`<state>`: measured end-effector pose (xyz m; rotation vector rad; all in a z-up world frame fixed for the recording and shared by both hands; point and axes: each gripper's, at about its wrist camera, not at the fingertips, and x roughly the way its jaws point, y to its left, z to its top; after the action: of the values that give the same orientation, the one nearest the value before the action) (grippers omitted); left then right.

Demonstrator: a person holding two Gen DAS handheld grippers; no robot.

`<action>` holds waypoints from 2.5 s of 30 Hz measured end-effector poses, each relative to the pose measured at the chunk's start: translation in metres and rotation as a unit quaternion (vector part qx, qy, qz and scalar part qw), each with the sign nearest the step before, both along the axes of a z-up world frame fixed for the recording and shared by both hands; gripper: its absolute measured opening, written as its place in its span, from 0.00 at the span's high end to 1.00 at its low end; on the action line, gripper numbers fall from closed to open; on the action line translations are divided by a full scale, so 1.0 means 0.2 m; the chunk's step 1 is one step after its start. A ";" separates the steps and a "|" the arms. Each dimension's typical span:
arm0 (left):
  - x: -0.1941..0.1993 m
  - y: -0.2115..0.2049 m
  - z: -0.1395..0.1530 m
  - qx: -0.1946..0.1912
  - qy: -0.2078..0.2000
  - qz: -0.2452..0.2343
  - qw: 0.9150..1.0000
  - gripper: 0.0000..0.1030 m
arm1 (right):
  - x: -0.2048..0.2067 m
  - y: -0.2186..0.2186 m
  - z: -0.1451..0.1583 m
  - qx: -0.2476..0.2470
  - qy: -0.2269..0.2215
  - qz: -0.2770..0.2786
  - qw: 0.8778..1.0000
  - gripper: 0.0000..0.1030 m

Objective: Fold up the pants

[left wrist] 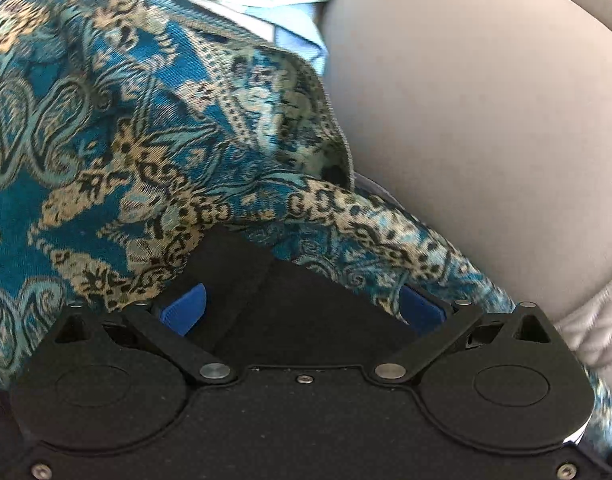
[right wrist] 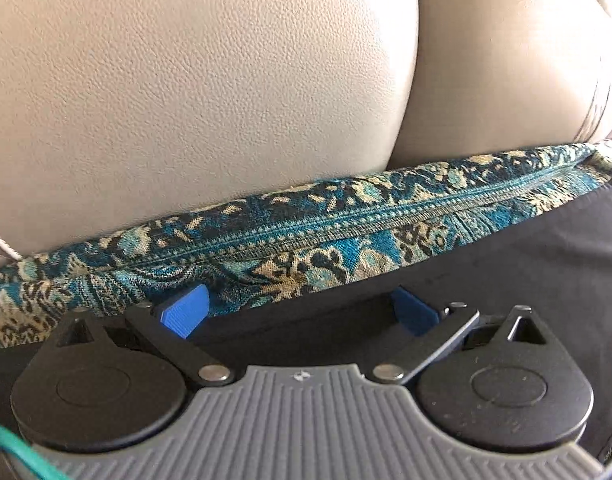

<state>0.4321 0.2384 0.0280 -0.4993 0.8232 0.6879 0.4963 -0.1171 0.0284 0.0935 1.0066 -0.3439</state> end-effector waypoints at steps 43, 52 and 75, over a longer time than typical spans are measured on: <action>0.02 0.12 -0.15 0.064 0.012 0.000 0.998 0.00 | 0.24 0.04 0.08 0.106 0.095 0.081 0.986 0.11; -0.01 0.07 -0.17 0.065 0.011 -0.001 0.998 0.00 | 0.21 0.20 0.12 0.079 0.123 0.264 0.953 0.51; 0.08 0.17 -0.02 0.023 0.053 0.041 0.998 0.63 | -0.06 0.20 0.18 0.095 0.102 0.292 0.946 0.50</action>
<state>0.4475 0.2717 0.0240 -0.4611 0.8873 0.8126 0.4852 -0.0765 0.0652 -0.0708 1.2193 0.2927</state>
